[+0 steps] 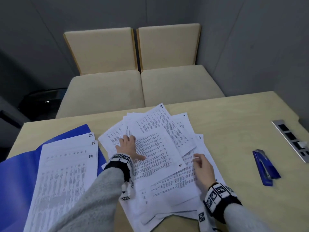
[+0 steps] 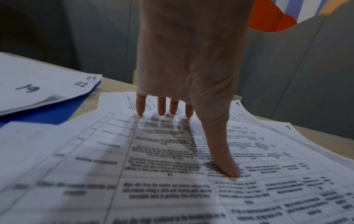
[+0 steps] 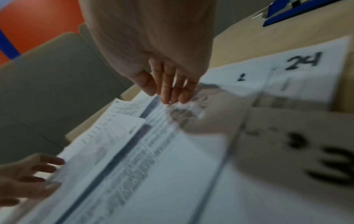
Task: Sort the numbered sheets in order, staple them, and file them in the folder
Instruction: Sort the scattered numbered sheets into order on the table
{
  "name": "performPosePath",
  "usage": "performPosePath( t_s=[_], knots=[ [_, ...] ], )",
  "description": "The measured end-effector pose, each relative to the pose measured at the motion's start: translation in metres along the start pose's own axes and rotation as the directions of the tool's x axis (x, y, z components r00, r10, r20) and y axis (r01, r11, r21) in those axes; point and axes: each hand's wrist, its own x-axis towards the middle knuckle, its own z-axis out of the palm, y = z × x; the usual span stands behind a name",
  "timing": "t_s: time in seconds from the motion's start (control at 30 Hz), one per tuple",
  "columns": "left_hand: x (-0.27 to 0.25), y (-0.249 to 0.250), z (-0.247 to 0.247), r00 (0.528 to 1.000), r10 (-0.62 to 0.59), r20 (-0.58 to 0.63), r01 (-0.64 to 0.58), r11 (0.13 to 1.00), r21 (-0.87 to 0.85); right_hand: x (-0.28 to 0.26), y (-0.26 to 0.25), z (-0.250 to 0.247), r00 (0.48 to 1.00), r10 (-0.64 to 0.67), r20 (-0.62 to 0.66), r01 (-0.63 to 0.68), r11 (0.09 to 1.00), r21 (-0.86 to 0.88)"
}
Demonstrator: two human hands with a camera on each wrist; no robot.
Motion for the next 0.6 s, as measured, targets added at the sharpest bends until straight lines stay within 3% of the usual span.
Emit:
performPosePath(
  t_s=[0.1, 0.17, 0.23, 0.3, 0.4, 0.53, 0.6],
  knots=[
    [0.006, 0.003, -0.006, 0.999, 0.01, 0.032, -0.012, 0.998, 0.068, 0.016, -0.005, 0.002, 0.985, 0.162, 0.05, -0.169, 0.958, 0.232],
    [0.007, 0.005, -0.01, 0.999, 0.016, 0.043, -0.02, 0.994, 0.11, 0.028, -0.013, -0.001, 0.946, 0.294, 0.136, -0.324, 0.835, 0.446],
    [0.008, 0.008, -0.014, 0.999, 0.023, 0.046, -0.029, 0.991, 0.134, 0.042, -0.021, -0.003, 0.899, 0.372, 0.231, -0.436, 0.721, 0.539],
    [0.007, 0.009, -0.016, 0.999, 0.024, 0.049, -0.032, 0.986, 0.164, 0.056, -0.028, -0.005, 0.853, 0.425, 0.304, -0.522, 0.663, 0.537],
    [0.003, 0.007, -0.015, 0.999, -0.021, 0.035, 0.014, 0.98, 0.201, 0.068, -0.035, -0.008, 0.817, 0.46, 0.348, -0.577, 0.666, 0.473],
    [-0.004, 0.004, -0.014, 1.0, 0.016, -0.006, -0.014, 0.981, 0.195, 0.073, -0.046, -0.003, 0.829, 0.487, 0.275, -0.559, 0.716, 0.417],
    [-0.009, 0.001, -0.012, 0.995, 0.082, -0.055, -0.077, 0.994, 0.082, 0.075, -0.049, -0.002, 0.839, 0.473, 0.268, -0.543, 0.703, 0.459]
  ],
)
